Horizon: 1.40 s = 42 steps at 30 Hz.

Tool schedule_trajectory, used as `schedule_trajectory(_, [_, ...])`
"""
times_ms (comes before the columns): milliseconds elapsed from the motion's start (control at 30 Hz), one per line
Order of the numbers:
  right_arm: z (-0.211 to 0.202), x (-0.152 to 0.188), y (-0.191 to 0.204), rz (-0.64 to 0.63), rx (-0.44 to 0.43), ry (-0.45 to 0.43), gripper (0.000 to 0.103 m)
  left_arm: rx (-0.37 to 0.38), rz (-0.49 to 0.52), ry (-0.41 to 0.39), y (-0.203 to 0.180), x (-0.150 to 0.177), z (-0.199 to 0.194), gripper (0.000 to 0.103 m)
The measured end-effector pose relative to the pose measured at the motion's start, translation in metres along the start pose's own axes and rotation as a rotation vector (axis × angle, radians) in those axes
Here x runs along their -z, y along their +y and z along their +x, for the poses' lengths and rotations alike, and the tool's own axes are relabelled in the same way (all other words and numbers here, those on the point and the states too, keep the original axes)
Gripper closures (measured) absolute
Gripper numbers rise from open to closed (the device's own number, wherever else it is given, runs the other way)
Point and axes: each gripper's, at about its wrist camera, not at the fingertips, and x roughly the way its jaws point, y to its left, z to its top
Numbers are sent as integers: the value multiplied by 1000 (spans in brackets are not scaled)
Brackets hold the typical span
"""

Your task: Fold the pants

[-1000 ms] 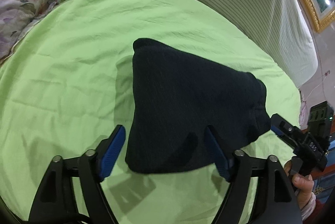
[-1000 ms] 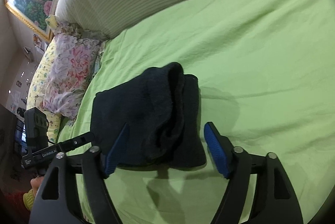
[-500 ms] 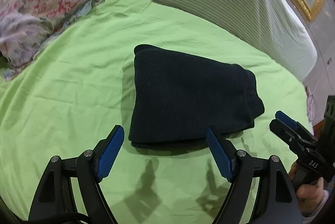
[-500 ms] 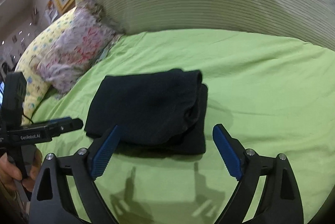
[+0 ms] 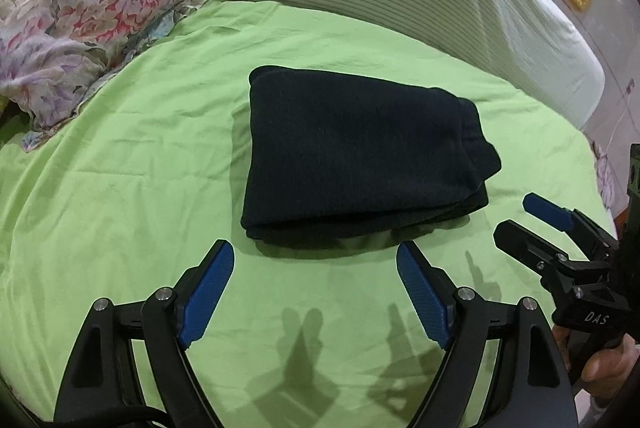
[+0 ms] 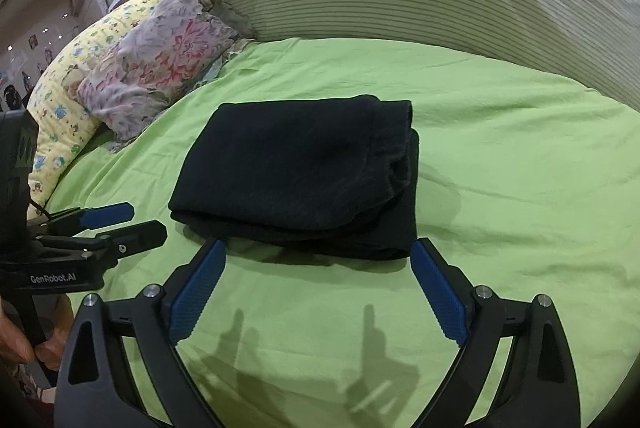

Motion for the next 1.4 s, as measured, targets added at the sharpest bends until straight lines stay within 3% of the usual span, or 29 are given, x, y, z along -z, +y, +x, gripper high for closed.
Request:
schedule_trajectory(333, [8,9,9,-81,56,-31,8,-58,-14,-34,2,5,0,17])
schedule_trajectory(1400, [15,14,7,-63,57,-83,7,-113,-17,-77,0,11,6,14])
